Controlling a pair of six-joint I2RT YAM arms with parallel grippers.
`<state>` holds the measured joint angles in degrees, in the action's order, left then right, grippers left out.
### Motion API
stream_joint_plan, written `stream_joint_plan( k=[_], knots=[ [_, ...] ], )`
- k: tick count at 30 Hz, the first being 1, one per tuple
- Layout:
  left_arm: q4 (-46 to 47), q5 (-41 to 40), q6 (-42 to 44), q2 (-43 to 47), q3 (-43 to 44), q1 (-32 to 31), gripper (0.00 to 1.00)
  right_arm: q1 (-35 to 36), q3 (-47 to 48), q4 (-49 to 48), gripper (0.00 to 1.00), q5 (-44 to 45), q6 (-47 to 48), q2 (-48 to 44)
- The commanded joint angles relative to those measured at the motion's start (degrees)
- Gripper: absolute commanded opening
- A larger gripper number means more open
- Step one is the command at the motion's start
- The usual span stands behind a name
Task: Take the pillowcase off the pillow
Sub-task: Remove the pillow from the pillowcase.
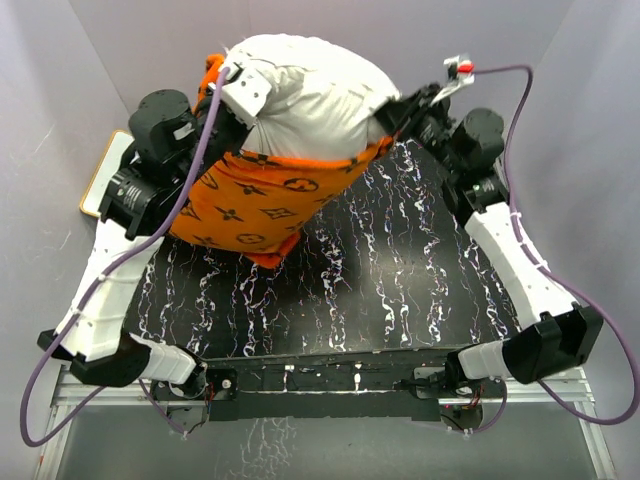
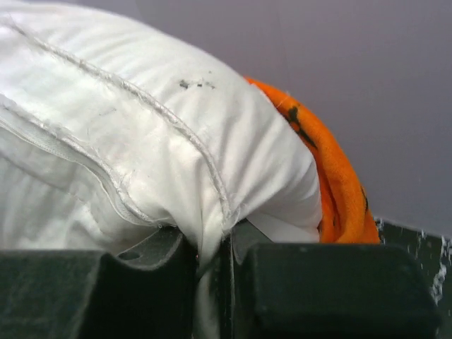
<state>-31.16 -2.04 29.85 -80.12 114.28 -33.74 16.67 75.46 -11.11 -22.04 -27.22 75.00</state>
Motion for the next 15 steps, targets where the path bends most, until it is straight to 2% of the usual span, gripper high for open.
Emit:
stream_joint_plan(
  k=[1,3,6,9,13,14,15],
  knots=[
    [11.02,1.03,2.16,4.86,0.80,-1.51,0.00,0.25,19.42,-14.99,0.08,-2.32,-3.76,1.81],
    [11.25,-1.02,2.56,5.21,0.27,-1.46,0.01,0.30,22.40,-14.88,0.08,-4.34,-4.83,3.55],
    [12.14,-4.54,3.88,5.96,-1.84,-1.52,0.23,0.38,23.32,-14.97,0.08,-4.25,-4.41,3.82],
    [12.47,-7.89,5.09,6.01,-3.58,-1.51,0.58,0.38,23.50,-14.97,0.08,-2.82,-2.82,3.08],
    [13.73,-9.85,5.83,6.48,-5.09,-1.51,0.80,0.37,24.93,-14.51,0.08,-4.36,-2.04,3.68],
    [14.97,-10.23,6.03,6.69,-5.03,-1.51,0.91,0.38,25.63,-14.19,0.08,-4.98,-1.78,4.19],
    [16.37,-10.66,6.17,6.92,-4.71,-1.51,0.96,0.46,26.55,-13.68,0.08,-5.52,-1.64,4.91]
  ],
)
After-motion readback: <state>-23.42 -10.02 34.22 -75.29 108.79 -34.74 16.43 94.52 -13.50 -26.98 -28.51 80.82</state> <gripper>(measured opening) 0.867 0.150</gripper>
